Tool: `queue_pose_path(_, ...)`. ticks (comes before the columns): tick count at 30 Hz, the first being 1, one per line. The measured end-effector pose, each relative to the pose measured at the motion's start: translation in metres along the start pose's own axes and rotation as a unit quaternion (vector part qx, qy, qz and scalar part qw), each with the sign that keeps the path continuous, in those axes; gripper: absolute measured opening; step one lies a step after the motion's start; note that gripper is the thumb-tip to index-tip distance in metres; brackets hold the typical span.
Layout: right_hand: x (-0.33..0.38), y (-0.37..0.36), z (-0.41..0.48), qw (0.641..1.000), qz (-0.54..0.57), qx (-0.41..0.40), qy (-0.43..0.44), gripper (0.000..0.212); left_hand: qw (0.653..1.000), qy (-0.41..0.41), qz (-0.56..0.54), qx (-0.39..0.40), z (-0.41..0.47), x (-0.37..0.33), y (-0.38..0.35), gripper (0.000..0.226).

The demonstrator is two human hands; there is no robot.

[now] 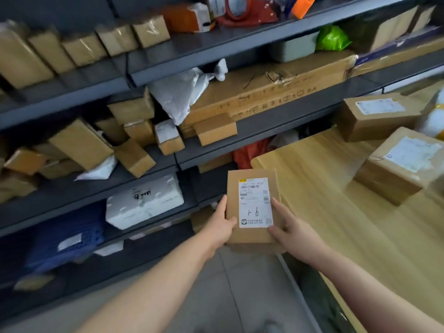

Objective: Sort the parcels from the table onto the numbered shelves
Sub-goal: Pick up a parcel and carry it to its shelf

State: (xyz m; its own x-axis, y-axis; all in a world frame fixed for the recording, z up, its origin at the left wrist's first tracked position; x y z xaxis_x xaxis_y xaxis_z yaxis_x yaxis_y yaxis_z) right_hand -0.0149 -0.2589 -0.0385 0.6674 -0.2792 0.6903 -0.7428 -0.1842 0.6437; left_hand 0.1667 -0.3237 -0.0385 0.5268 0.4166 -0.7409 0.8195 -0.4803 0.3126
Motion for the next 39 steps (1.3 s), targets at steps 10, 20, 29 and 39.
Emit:
queue_pose_path(10, 0.16, -0.134, -0.011, 0.977, -0.082, 0.128, 0.152, 0.071, 0.976, 0.034, -0.103, -0.188, -0.122, 0.121, 0.144, 0.066)
queue_pose_path(20, 0.345, -0.321, -0.102, 0.921, -0.125, 0.229, 0.291, 0.066, 0.904, 0.092, -0.201, -0.365, -0.302, 0.282, 0.289, 0.062)
queue_pose_path(29, 0.463, -0.455, -0.182, 0.85, -0.136, 0.321, 0.394, 0.063, 0.824, 0.1, -0.267, -0.49, -0.439, 0.378, 0.362, 0.049)
queue_pose_path(39, 0.561, -0.57, -0.199, 0.775, -0.162, 0.391, 0.469, 0.065, 0.73, 0.148, -0.34, -0.574, -0.498, 0.44, 0.433, 0.037)
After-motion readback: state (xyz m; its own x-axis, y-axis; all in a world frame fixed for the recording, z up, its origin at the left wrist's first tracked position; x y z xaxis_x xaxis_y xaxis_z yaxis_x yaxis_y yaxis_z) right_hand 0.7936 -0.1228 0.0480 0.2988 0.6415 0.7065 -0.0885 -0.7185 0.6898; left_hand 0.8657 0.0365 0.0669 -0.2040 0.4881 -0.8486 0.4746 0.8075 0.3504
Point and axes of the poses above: each hand's wrist, its own z-axis towards the middle knuckle, its own y-axis out of the back of the hand, x = y × z, the point moved 3 cm from there along z, towards the middle knuckle, and after that the axes turned 2 degrees about x, right-handed, at the moved point
